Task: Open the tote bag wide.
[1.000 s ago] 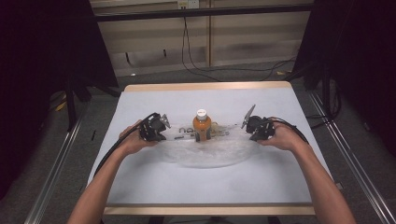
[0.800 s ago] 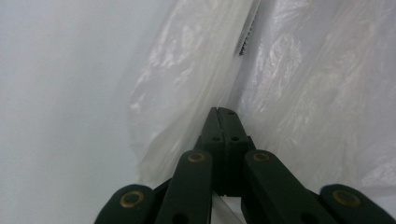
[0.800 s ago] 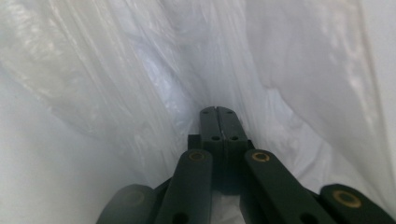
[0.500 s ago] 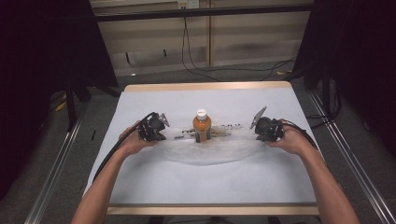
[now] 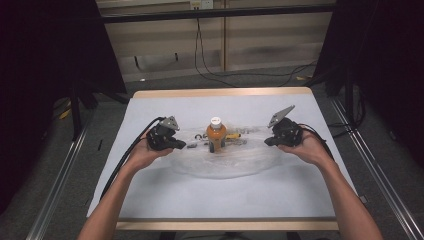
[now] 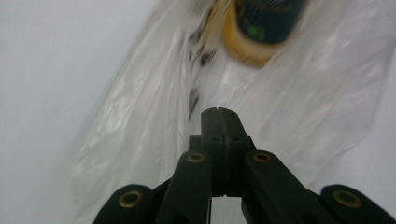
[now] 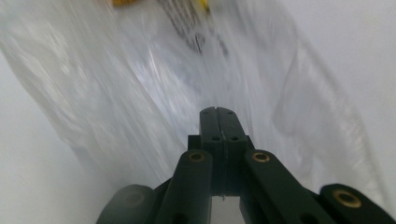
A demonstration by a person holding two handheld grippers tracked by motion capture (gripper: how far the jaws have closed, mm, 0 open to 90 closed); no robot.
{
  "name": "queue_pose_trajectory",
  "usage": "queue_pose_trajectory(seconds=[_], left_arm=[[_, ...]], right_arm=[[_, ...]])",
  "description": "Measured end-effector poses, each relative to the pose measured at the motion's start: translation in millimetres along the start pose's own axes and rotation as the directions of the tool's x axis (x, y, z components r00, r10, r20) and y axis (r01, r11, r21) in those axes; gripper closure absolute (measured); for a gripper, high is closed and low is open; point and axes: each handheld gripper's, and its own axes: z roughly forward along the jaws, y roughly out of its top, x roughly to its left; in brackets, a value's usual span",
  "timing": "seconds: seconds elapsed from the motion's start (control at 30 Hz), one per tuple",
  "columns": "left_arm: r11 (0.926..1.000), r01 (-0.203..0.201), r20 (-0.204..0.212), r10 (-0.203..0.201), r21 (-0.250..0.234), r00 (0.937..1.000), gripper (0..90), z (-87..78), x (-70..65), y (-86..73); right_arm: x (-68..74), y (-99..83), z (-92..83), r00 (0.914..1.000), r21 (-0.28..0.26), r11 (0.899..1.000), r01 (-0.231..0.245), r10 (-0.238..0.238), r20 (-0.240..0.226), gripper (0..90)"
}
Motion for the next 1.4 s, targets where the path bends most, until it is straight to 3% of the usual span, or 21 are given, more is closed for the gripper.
queue_pose_trajectory(seconds=[0.07,0.1,0.13,0.23,0.3,0.47,0.5,0.57,0.67,0.73,0.8,0.9,1.0,1.07,1.23,1.4], left_arm=[[0.9998,-0.001,0.004,0.001,-0.021,1.0,90.0,2.5,-6.4,5.6],[0.9991,0.007,0.03,-0.006,-0.043,0.9995,90.0,5.2,-9.4,8.0],[0.998,0.014,0.052,-0.011,-0.062,0.9986,90.0,8.5,-12.7,10.1],[0.9959,0.032,0.056,-0.028,-0.085,0.9981,90.0,19.6,-21.8,15.7],[0.994,0.05,0.068,-0.043,-0.098,0.9968,90.0,26.9,-24.5,16.8],[0.9944,0.078,0.033,-0.076,-0.072,0.9966,90.0,45.5,-32.0,17.3],[0.9955,0.073,0.012,-0.073,-0.06,0.9973,90.0,48.3,-32.3,17.3],[0.994,0.099,0.035,-0.097,-0.047,0.9946,90.0,53.7,-32.7,16.2],[0.9948,0.099,0.041,-0.098,-0.024,0.9944,90.0,62.7,-37.0,14.5],[0.9977,0.068,0.041,-0.068,0.006,0.9968,90.0,68.5,-39.5,12.7],[0.9976,0.064,0.056,-0.065,0.028,0.9963,90.0,72.5,-42.2,10.0],[0.9979,0.062,0.075,-0.063,0.021,0.9952,90.0,73.1,-45.7,7.7],[0.9989,0.032,0.077,-0.035,0.033,0.9964,90.0,71.2,-54.2,7.2],[0.9995,0.016,0.102,-0.019,0.028,0.9946,90.0,70.5,-60.2,5.6],[0.9993,-0.024,0.112,0.02,0.029,0.9935,90.0,67.5,-74.4,2.8],[0.9981,-0.054,0.141,0.05,0.028,0.9887,90.0,63.9,-85.4,-1.4]], right_arm=[[1.5,9.4,-4.3,0.9999,-0.028,1.0,0.011,-0.01,0.013,90.0],[1.6,15.0,-5.0,0.9999,-0.053,0.999,0.012,-0.011,0.011,90.0],[2.0,21.2,-5.0,0.9999,-0.073,0.997,0.0,0.0,-0.012,90.0],[4.7,42.3,4.5,0.9984,-0.095,0.995,0.015,-0.02,-0.052,90.0],[9.3,57.2,15.9,0.9972,-0.081,0.996,0.038,-0.043,-0.062,90.0],[21.7,87.6,45.3,0.9936,-0.039,0.997,0.068,-0.071,-0.087,90.0],[23.2,91.5,50.8,0.9939,-0.024,0.998,0.066,-0.067,-0.087,90.0],[24.3,96.9,64.0,0.9952,0.021,0.998,0.051,-0.049,-0.085,90.0],[19.2,100.4,85.5,0.9959,0.082,0.996,0.04,-0.034,-0.084,90.0],[16.4,103.0,97.6,0.9966,0.119,0.992,0.028,-0.018,-0.08,90.0],[12.7,105.5,106.4,0.9968,0.133,0.991,0.009,0.001,-0.08,90.0],[7.3,108.9,117.6,0.9967,0.136,0.991,-0.021,0.031,-0.075,90.0],[3.4,111.0,125.0,0.9973,0.141,0.989,-0.038,0.046,-0.058,90.0],[0.9,112.4,130.1,0.9972,0.16,0.986,-0.055,0.062,-0.041,90.0],[-6.7,117.0,136.4,0.9939,0.145,0.984,-0.106,0.109,-0.015,90.0],[-9.8,119.0,138.7,0.9921,0.143,0.982,-0.126,0.124,0.021,90.0]])
